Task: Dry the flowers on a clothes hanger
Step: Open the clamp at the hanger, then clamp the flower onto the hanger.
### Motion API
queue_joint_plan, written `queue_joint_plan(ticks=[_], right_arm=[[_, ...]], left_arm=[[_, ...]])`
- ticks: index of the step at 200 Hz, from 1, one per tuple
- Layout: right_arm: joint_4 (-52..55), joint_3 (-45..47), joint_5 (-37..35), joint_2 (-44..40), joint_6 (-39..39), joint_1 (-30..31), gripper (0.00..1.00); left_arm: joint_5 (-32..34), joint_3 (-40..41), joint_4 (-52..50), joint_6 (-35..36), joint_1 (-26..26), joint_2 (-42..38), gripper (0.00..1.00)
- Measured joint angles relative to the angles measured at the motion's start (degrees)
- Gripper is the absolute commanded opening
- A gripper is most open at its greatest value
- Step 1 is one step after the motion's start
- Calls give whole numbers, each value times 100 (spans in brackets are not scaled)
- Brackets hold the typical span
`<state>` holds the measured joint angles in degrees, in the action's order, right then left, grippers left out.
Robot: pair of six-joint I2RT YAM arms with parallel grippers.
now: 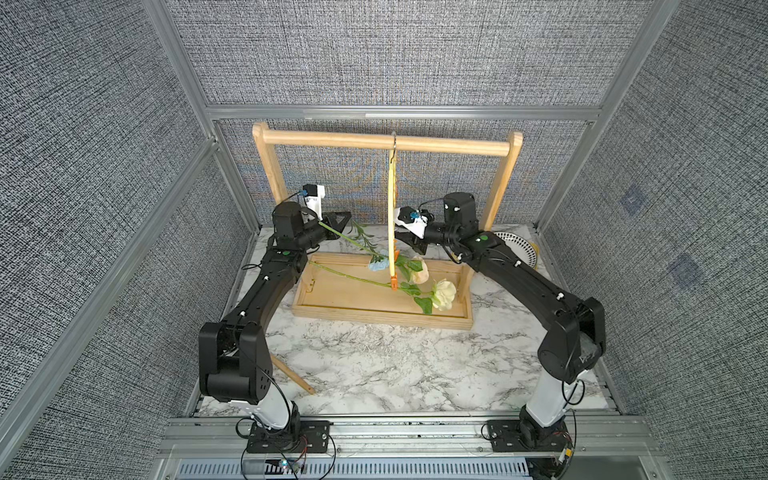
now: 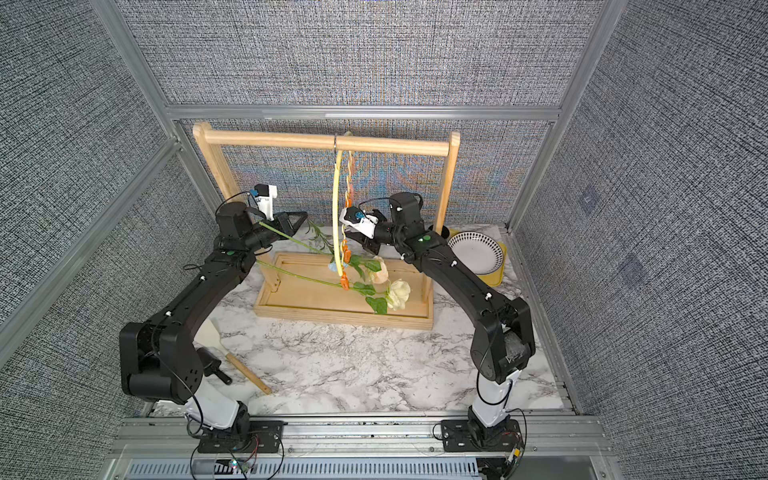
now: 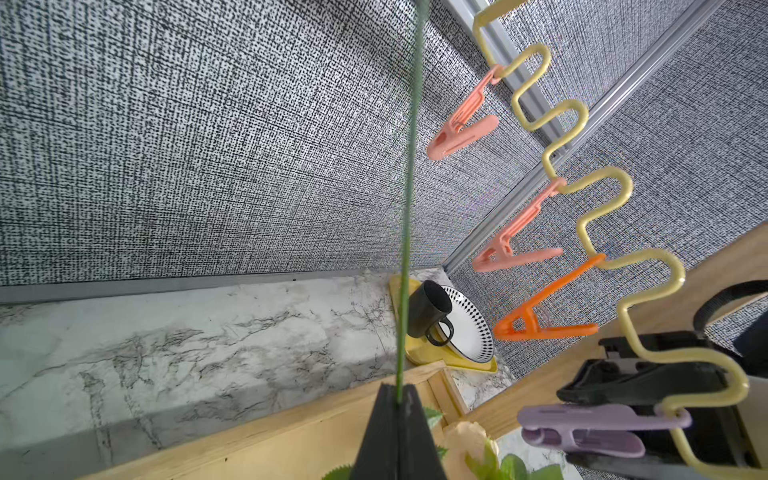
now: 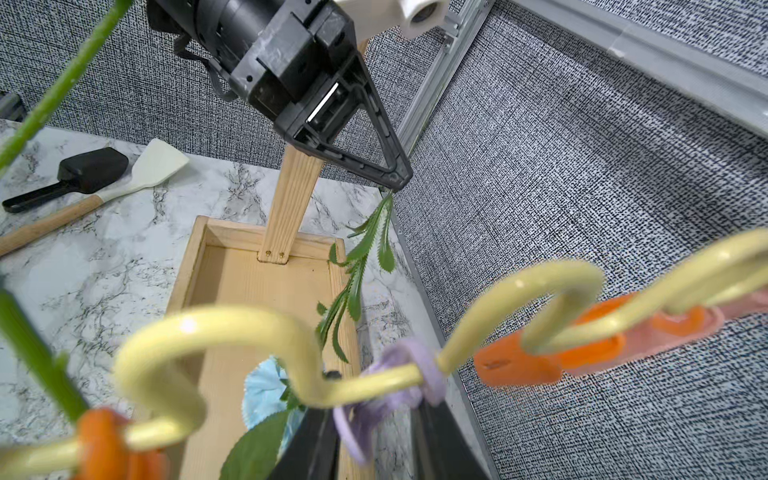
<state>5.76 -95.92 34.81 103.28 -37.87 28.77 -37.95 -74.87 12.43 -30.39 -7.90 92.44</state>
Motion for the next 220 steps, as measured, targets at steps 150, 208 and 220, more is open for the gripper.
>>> queue_joint_plan(ticks=[150, 208, 220], right_arm=[[-186, -118, -2, 160, 822, -57, 29], [-393, -162, 9, 245, 1307, -57, 29], [-422, -168, 33, 245, 1379, -57, 29]], left_arm=[[-221, 396, 1241, -295, -415, 245, 2], [-50, 1003, 2083, -645, -496, 136, 2], [48, 1086, 2218, -741, -514, 87, 2]])
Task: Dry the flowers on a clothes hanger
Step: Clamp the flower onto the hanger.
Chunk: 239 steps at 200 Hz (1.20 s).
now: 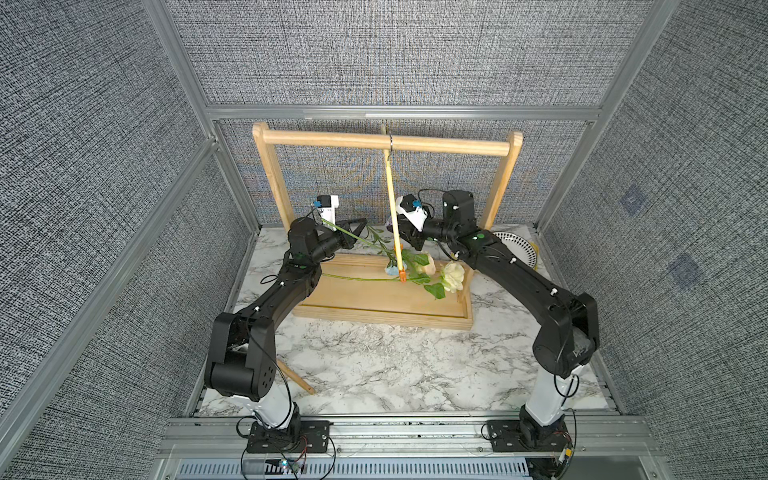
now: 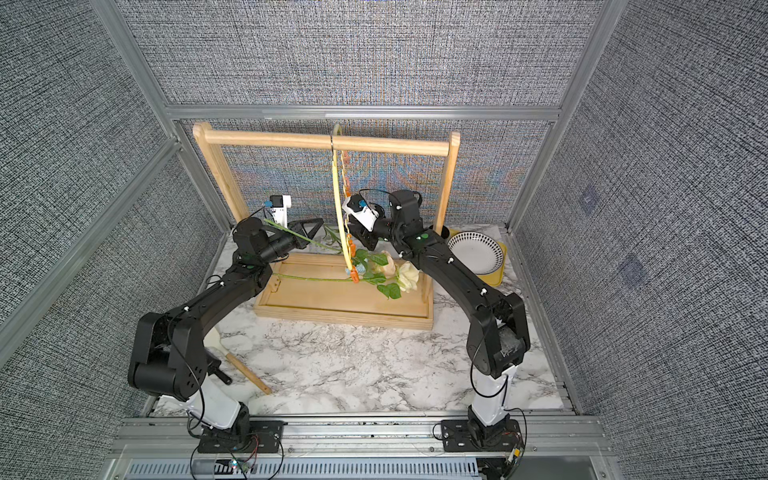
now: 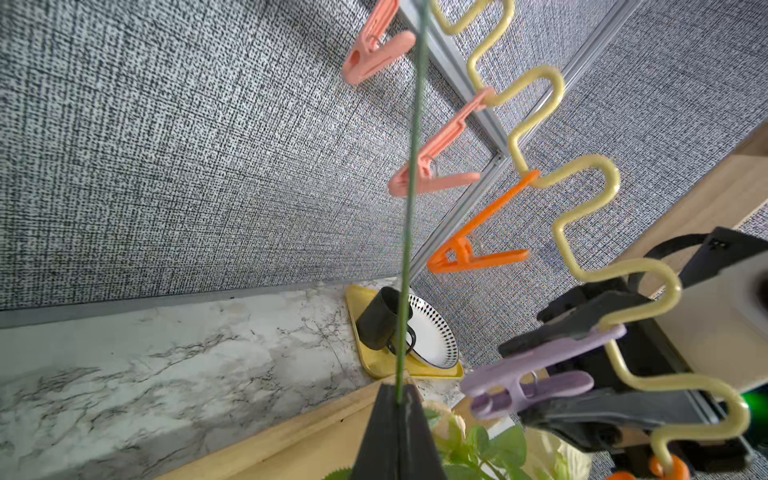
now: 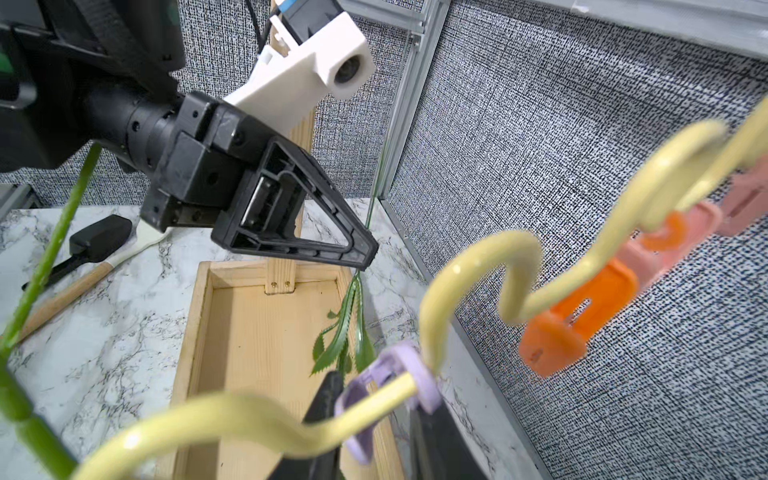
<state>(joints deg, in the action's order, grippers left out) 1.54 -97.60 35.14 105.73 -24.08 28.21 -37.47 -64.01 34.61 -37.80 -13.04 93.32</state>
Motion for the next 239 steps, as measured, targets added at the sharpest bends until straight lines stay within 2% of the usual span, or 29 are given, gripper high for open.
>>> queue_joint_plan(ticks=[154, 191, 239], right_arm=[[-131, -326, 345, 225, 595, 31, 29], [-87, -365, 372, 262, 608, 59, 29], [-63, -337, 372, 205, 577, 66, 29]], left_arm=[[686, 505, 1375, 212, -343, 68, 2], [761, 498, 1434, 542, -374, 105, 2], [885, 442, 892, 1344, -374, -118, 2]])
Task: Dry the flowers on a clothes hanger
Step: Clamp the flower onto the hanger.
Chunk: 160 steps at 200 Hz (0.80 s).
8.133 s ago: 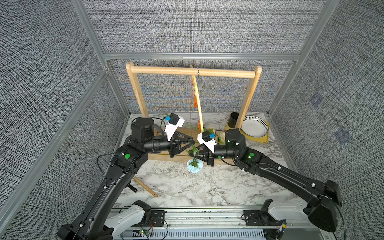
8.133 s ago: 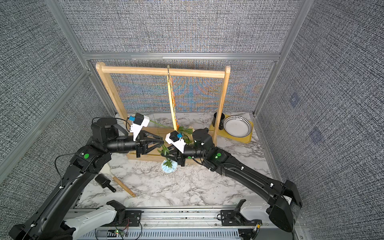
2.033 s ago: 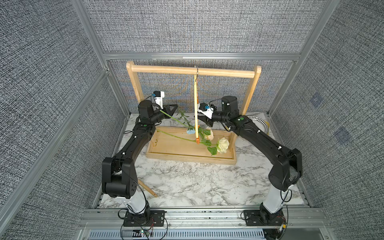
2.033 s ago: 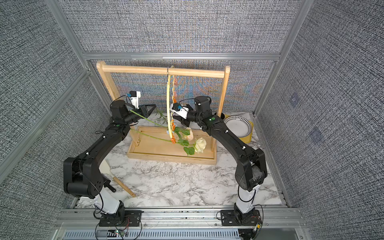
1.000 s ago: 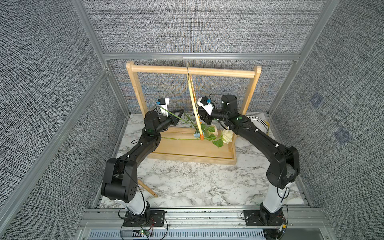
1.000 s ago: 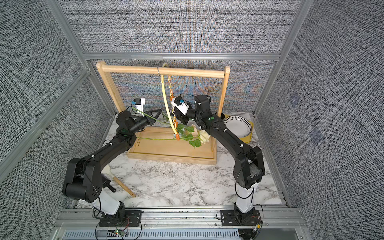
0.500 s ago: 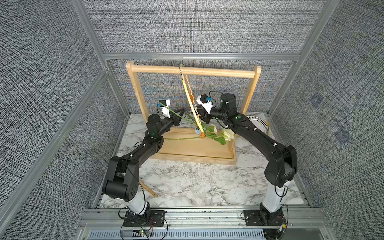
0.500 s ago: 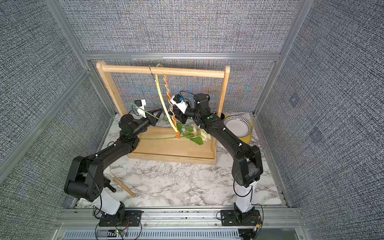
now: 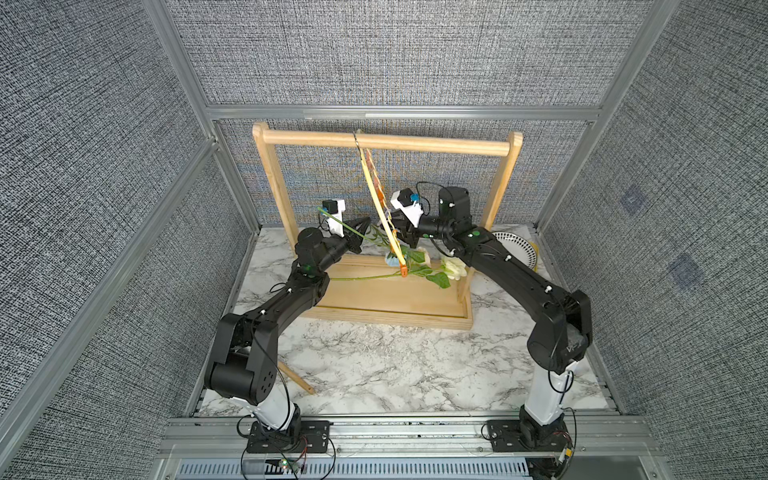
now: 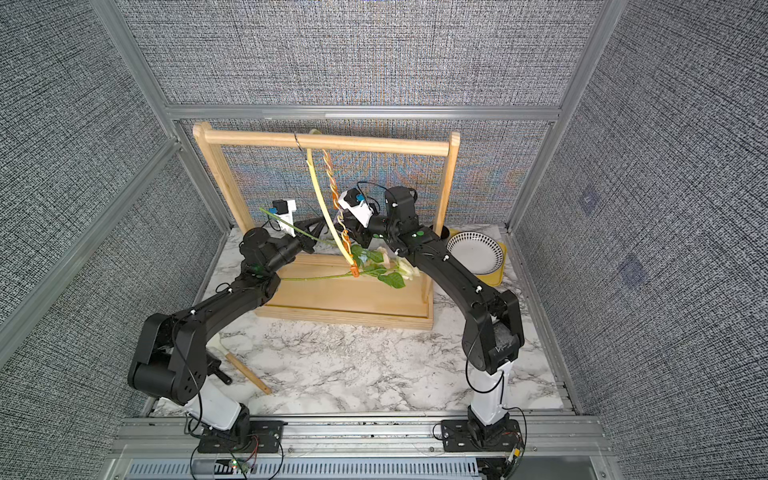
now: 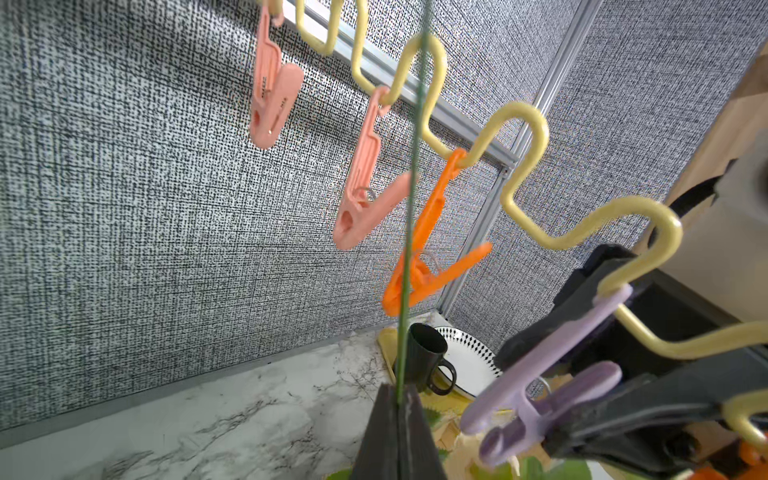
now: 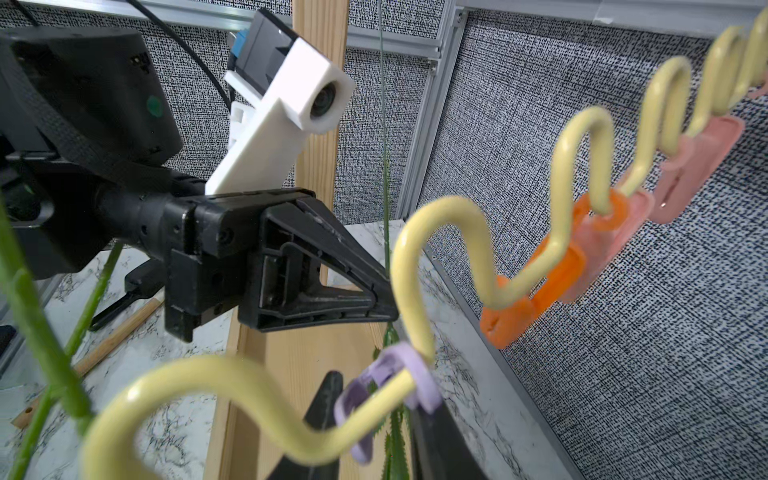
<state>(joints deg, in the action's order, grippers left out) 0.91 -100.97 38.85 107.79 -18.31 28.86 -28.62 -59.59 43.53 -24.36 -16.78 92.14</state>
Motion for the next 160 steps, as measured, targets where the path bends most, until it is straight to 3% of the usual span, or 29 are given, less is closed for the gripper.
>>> queue_joint_plan(ticks=[74, 160], right_arm=[[20, 151, -4, -120, -146, -7, 29], [140, 162, 59, -173, -205, -7, 29]], left_arm=[[321, 254, -461, 531, 2, -407, 2], [372, 251, -328, 348, 382, -341, 2]])
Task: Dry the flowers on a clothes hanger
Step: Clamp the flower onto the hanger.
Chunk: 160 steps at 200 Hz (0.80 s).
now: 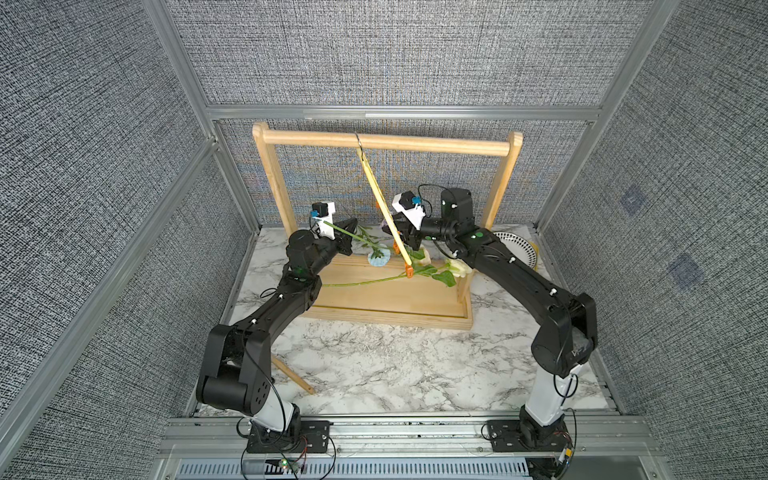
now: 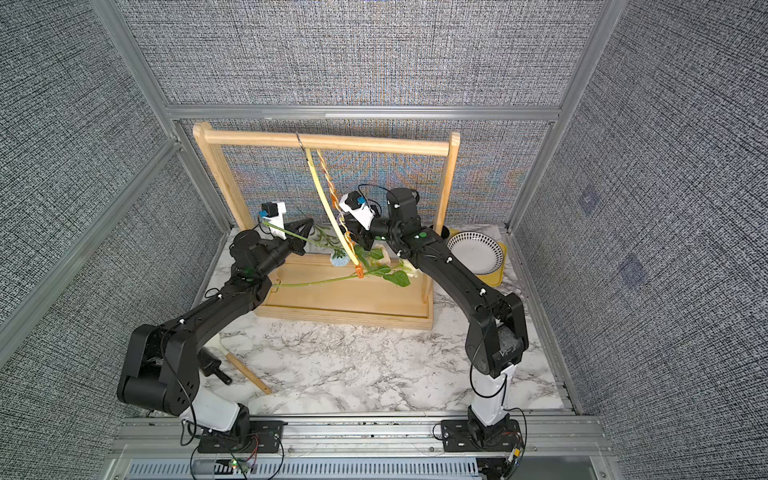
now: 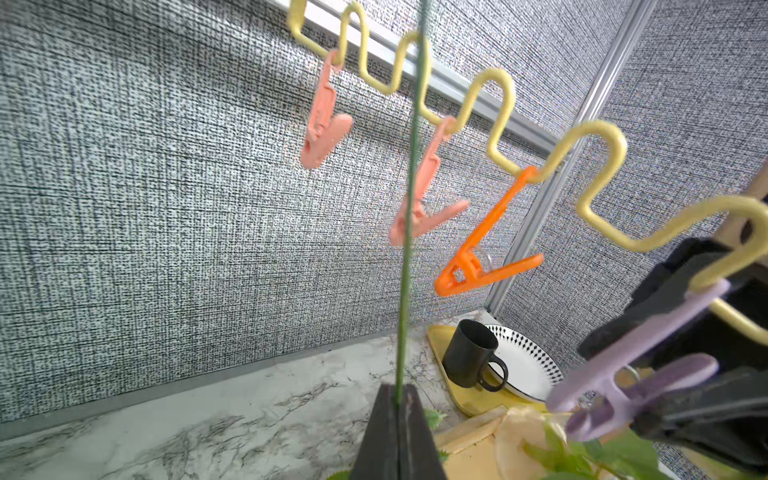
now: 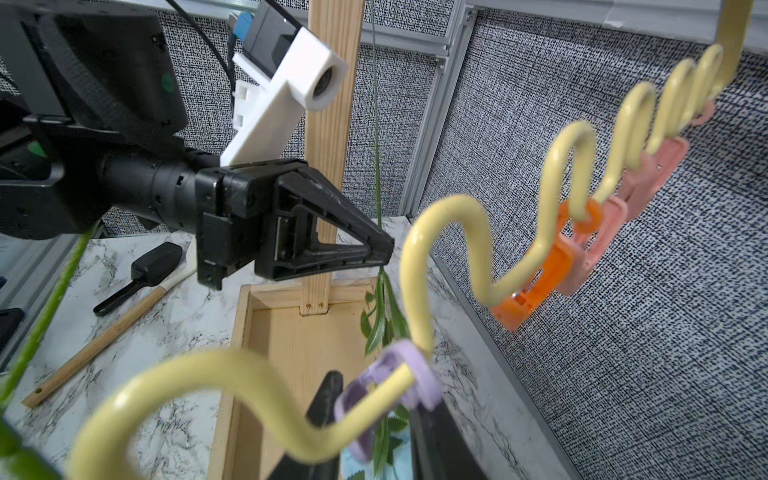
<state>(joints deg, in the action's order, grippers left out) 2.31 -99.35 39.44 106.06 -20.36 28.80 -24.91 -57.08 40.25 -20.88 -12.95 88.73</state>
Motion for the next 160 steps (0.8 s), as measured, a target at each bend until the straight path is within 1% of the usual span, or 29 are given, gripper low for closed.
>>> queue_joint_plan(ticks=[25, 59, 74, 102, 140, 160], right_arm=[[55, 0, 7, -11, -44, 0, 29], [98, 0, 44, -11, -125, -2, 29], [116, 0, 68, -11, -131, -2, 29], [157, 0, 111, -28, -162, -35, 29], [177, 39, 125, -103, -219, -70, 29], [177, 55, 129, -105, -240, -70, 29]], left_arm=[[-210, -96, -31, -44, 181, 0, 2], [-553, -273, -114, -57, 260, 101, 2], [-595, -302, -127, -66, 319, 175, 2], [-789, -468, -192, -116, 568, 173, 2], [-1126, -691, -597, 195, 675, -57, 2], [-1130, -691, -710, 297, 715, -52, 2]])
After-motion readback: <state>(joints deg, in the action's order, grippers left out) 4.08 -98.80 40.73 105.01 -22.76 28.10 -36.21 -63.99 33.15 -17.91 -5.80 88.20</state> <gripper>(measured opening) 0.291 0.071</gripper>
